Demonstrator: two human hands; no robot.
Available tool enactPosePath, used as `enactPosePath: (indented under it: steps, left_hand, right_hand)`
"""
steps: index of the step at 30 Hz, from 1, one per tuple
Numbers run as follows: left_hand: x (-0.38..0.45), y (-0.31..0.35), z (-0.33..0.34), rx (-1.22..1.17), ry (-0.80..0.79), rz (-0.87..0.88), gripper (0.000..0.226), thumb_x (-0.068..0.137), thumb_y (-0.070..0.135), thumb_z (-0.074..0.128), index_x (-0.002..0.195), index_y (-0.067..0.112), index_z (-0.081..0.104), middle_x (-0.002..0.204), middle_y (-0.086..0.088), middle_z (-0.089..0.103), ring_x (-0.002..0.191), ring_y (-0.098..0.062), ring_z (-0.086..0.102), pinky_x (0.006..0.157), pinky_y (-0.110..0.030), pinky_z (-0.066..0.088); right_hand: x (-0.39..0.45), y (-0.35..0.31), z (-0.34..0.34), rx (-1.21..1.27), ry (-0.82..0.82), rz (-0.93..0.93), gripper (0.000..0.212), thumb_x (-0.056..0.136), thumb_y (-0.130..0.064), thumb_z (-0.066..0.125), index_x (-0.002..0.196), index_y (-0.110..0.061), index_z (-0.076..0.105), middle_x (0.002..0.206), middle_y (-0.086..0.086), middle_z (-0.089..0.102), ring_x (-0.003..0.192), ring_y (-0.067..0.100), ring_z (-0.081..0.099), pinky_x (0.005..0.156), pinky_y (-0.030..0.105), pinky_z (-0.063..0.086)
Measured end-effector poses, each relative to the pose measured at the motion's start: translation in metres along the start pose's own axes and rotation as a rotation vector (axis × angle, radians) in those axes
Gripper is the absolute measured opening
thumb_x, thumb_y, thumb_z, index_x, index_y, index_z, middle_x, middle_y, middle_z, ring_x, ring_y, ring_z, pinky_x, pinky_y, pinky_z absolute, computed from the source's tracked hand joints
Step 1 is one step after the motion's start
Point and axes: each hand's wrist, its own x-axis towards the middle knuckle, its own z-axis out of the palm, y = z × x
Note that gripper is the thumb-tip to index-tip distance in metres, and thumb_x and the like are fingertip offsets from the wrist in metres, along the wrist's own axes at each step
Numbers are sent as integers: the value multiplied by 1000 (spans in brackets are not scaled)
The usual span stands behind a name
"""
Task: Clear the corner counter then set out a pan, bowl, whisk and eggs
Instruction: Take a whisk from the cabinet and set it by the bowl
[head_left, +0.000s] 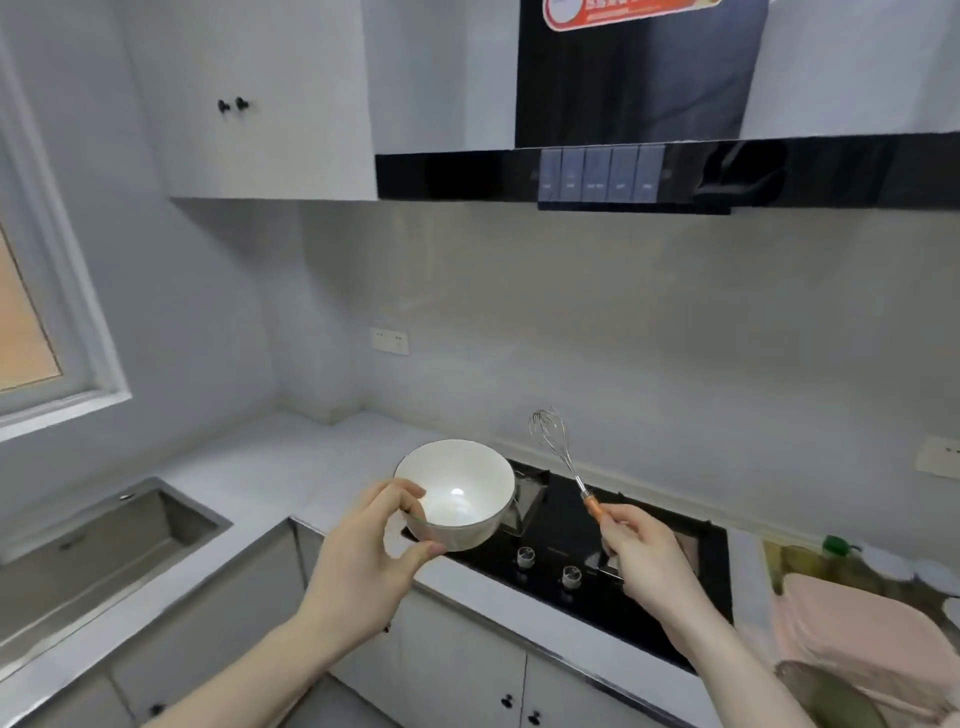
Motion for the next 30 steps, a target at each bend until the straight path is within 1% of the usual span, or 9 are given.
enactPosePath:
  steps: [5,10,15,18,21,23,24,27,30]
  left_hand:
    - [16,-60,-28,98,53,-96,35,76,30,87,85,33,54,122,26,56,116,0,54,87,-27,45]
    - [44,-114,-58,224,113,-178,34,76,32,87,80,35,53,119,25,58,111,2,56,87,-27,47]
    - [61,-158,-80,237,225,-258,36,73,30,90,79,34,54,119,24,61,111,1,58,89,-33,50]
    - [65,-182,-91,261,253,-316,37,73,29,90,78,34,54,119,26,60,114,5,55,87,-26,46]
    - [75,-213,-107,274,258,-355,36,72,27,91,76,33,55,118,27,59,116,8,54,85,-8,39]
    - [84,-240,-118,271,279,-382,35,72,25,91,75,33,56,116,26,60,116,6,54,85,-3,38]
    - [89,-253,-123,267,282,-403,35,72,25,91,75,33,56,116,26,60,116,4,55,86,-6,39]
    - [109,-301,-139,273,286,-434,36,72,28,91,76,34,55,118,27,59,112,3,56,87,-26,45]
    - [131,-350,-153,241,253,-466,35,72,30,91,76,34,56,118,29,59,107,3,56,88,-31,46]
  right_hand:
    - [52,-3,77,80,-176,26,20,105,-33,49,109,-28,68,65,-5,49,52,6,39,52,23,32]
    - [103,-8,151,138,-362,74,21,105,-26,47,114,-22,66,78,1,59,58,13,42,53,29,35]
    - [156,-27,209,174,-455,84,19,103,-21,53,110,-18,71,83,3,67,60,12,49,53,24,40]
    - [178,-33,246,164,-511,128,27,101,-9,49,117,-17,69,90,6,75,67,14,54,57,24,44]
    - [199,-43,290,164,-581,151,28,99,-5,51,117,-18,68,88,2,78,70,16,56,58,26,42]
    - [212,-51,318,150,-626,155,28,98,-6,52,118,-19,67,90,-1,79,74,17,56,59,26,41]
    - [217,-54,331,136,-645,157,27,98,-6,52,118,-19,66,91,-2,79,76,17,55,60,26,41]
    - [238,-57,374,112,-664,168,28,97,-5,52,119,-17,65,94,-1,79,79,18,56,56,25,42]
    - [261,-57,417,75,-676,179,30,96,-4,50,119,-18,64,97,-3,79,82,18,59,63,27,48]
